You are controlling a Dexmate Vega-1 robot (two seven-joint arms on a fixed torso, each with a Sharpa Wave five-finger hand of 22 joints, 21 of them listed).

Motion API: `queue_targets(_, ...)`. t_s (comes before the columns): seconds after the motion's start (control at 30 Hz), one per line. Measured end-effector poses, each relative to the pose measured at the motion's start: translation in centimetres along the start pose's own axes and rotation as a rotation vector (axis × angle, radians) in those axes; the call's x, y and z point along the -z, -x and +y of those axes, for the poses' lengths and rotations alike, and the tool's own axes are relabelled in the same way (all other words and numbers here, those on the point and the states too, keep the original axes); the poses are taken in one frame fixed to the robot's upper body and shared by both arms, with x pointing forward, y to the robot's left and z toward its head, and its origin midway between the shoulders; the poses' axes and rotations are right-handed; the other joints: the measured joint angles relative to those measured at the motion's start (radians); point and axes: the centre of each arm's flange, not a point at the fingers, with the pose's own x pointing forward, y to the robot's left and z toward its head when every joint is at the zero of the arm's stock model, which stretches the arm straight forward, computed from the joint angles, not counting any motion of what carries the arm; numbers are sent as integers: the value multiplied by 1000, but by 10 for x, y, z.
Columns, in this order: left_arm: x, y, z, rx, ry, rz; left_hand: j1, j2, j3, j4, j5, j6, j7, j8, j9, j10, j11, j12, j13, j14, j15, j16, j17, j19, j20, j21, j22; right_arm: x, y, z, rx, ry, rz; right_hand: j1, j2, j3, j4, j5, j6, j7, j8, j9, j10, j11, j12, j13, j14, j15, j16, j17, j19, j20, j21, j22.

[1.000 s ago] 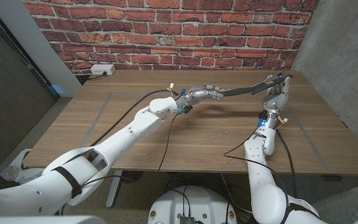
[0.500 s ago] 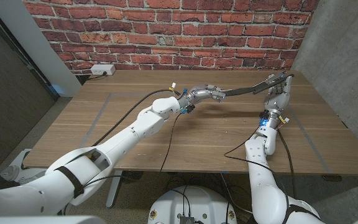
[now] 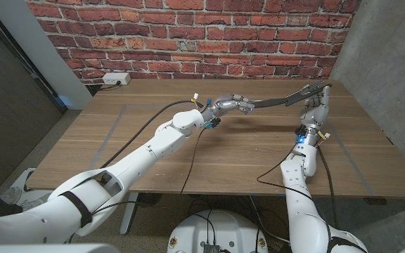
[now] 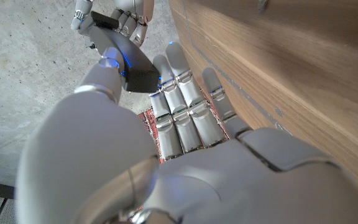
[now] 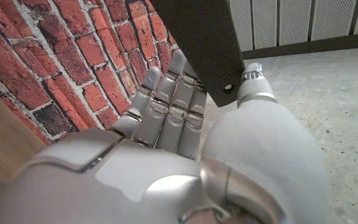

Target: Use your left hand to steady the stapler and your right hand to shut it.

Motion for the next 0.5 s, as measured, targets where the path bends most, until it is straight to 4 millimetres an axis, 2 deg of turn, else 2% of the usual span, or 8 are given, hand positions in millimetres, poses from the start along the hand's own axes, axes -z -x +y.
queue_targets(0.33,-2,5,6,0,-51,37,0,0,5,0,-3,4,4,3,1,5,5,0,0,-2,-1,7,16,-5,3,0,0,-12,-3,-5,-70,145,119,4,-4,-6,-5,1,9,9,1,6,8,3,4,1,0,0,0,5,0,0,4,-5)
queue_targets(0.5,-5,7,8,5,-73,53,0,0,5,0,-4,6,6,5,2,5,5,0,0,-3,-2,7,21,-10,-1,4,0,-20,-12,0,-151,233,195,4,-4,-7,-4,1,9,9,1,5,17,-2,15,6,0,0,0,5,0,0,4,-5)
